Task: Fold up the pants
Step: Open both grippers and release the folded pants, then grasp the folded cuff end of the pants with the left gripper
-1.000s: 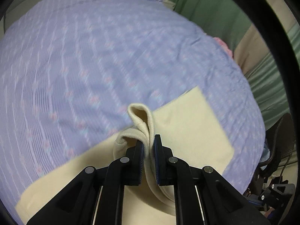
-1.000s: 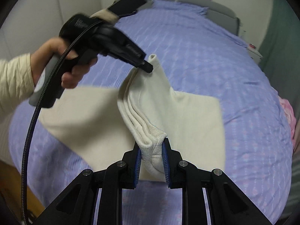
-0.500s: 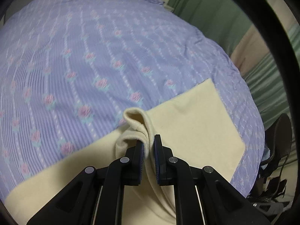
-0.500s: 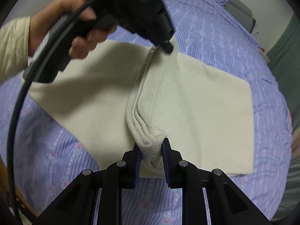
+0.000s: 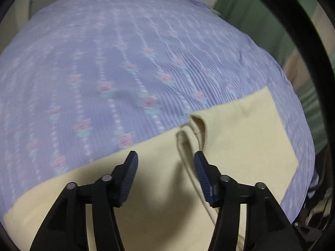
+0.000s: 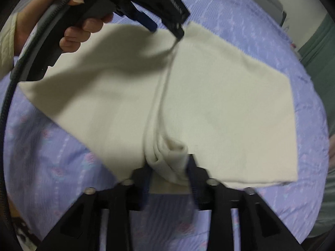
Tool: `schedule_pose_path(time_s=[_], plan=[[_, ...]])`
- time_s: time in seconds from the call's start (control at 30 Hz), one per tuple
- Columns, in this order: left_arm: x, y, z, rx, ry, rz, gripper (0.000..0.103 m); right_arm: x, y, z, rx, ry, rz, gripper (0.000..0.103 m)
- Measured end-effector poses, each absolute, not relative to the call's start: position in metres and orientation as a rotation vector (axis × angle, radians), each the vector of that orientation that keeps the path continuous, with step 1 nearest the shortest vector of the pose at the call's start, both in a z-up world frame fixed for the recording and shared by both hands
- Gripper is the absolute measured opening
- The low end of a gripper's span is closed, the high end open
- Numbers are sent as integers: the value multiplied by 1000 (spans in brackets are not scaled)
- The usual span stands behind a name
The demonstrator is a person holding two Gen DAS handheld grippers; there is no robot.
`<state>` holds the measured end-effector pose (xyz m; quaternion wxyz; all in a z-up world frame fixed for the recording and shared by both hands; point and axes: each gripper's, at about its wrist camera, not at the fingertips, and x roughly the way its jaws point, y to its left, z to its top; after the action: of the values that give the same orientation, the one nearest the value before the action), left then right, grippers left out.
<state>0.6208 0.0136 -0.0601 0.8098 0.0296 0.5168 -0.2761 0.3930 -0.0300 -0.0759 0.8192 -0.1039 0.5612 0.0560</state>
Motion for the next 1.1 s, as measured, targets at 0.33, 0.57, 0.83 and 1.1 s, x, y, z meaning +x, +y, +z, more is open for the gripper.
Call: schedule_pose_path(time_s=[0.33,0.57,0.83,1.1], plan=[[535,122,27,-45,922,-352,70,350,-26,16,-153,996,270,57],[455,187,63,-136,862,-129,72,362,-34,68,-107,904,234,61],[402,213,59,-194,878,-59,79,370,24,89,-98,840,320,70],[409,252,5,-274,907,-47,80,389,92,49,-118,870,362,70]])
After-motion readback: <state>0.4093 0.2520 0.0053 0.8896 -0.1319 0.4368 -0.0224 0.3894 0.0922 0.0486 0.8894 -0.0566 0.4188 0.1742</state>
